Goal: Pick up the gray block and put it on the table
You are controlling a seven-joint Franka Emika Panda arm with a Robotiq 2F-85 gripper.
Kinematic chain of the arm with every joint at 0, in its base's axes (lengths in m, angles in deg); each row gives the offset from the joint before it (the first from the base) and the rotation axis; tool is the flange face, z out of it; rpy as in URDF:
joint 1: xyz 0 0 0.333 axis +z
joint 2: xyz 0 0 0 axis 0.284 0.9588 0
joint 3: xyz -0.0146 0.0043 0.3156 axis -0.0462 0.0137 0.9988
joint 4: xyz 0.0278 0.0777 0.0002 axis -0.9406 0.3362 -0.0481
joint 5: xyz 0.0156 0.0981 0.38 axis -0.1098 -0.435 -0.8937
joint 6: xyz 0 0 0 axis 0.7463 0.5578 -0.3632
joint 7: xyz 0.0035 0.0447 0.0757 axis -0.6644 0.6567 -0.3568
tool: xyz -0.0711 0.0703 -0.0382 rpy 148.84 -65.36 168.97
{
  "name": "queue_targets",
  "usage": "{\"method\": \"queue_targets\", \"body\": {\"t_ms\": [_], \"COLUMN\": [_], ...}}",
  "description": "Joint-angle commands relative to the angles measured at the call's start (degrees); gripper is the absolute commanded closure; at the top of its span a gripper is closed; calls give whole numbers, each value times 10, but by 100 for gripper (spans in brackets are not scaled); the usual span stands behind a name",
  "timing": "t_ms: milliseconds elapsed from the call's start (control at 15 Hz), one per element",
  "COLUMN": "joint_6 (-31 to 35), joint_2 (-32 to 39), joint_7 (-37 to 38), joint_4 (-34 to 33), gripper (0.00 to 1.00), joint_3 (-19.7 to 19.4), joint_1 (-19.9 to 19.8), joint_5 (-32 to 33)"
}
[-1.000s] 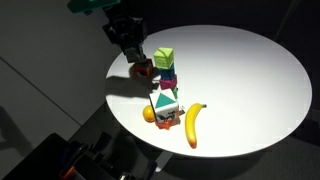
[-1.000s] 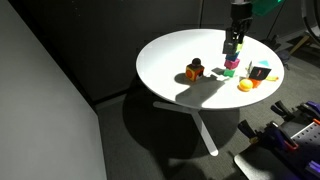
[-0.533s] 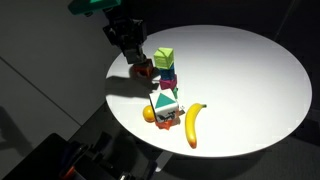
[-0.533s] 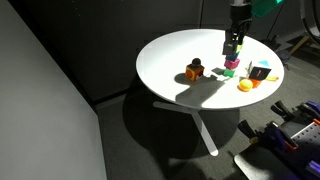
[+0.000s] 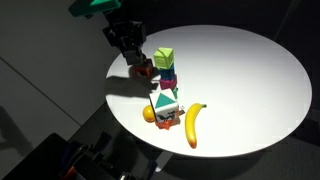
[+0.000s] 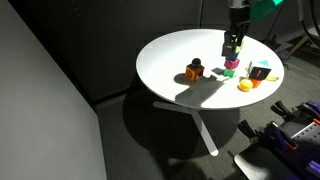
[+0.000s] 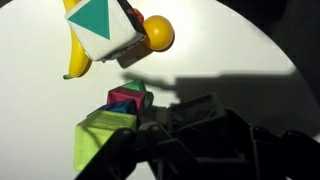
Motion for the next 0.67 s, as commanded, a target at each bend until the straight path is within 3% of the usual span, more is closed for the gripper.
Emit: {"method": "queue_targets", "body": {"t_ms": [0,600], "joint_6": [6,27], "joint_2": [22,84], "joint_7": [0,7], "joint_4": [-15,-42], "gripper": [66,66], "joint_3": [6,22], "joint_1": [8,39], "joint_5": [2,15]}}
